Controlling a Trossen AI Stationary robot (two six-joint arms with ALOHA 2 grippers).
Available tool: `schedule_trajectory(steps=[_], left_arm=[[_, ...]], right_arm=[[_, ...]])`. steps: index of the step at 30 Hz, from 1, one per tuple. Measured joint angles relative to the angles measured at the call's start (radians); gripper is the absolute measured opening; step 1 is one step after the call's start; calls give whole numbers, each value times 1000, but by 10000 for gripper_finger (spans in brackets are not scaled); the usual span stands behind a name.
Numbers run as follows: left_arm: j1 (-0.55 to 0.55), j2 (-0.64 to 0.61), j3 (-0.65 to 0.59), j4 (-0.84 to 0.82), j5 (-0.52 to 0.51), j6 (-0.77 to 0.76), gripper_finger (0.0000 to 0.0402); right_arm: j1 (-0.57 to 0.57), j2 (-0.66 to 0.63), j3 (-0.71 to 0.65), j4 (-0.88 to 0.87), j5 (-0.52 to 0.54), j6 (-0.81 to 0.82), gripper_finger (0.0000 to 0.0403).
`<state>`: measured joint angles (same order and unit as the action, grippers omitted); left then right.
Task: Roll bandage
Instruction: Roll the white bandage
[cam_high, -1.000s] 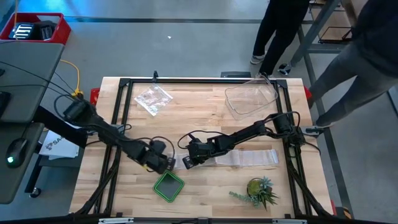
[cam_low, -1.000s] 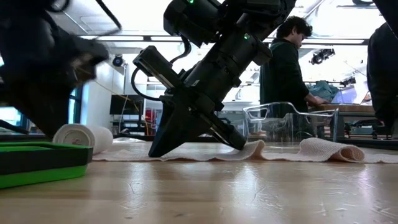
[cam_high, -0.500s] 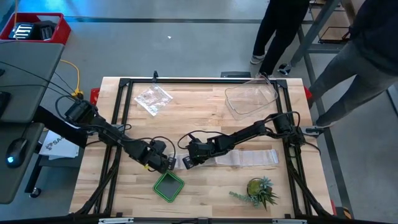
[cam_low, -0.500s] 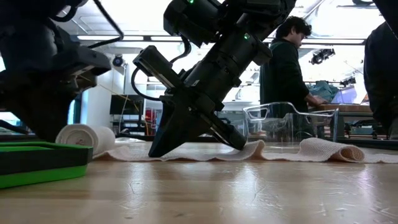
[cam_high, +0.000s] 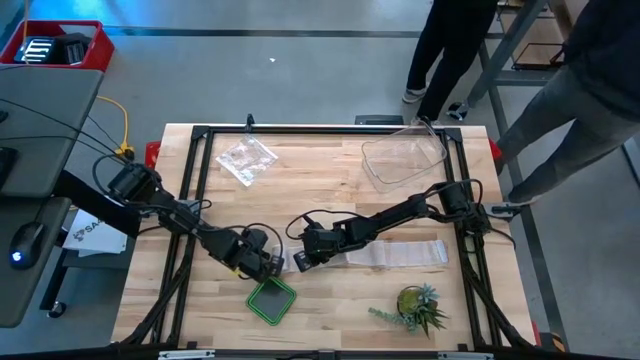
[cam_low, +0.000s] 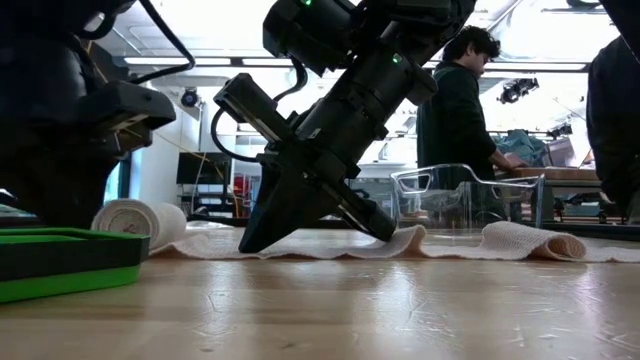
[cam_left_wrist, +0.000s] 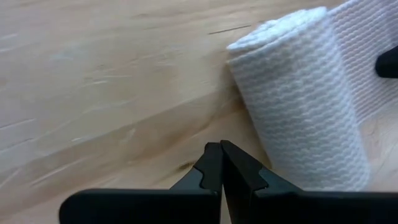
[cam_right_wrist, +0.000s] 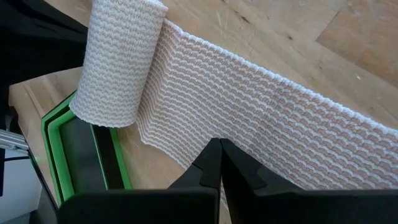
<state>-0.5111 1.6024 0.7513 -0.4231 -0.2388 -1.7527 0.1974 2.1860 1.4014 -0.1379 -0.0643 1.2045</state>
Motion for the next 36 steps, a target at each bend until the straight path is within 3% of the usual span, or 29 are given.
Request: schedule_trajectory(steps=[28, 36], left_arm=[[8, -43, -2, 90, -95, 23, 0], [-1, -110, -2, -77, -93, 19, 0]], right_arm=[[0, 0, 0, 0, 0, 0, 0], [0, 0, 0, 0, 0, 0, 0]])
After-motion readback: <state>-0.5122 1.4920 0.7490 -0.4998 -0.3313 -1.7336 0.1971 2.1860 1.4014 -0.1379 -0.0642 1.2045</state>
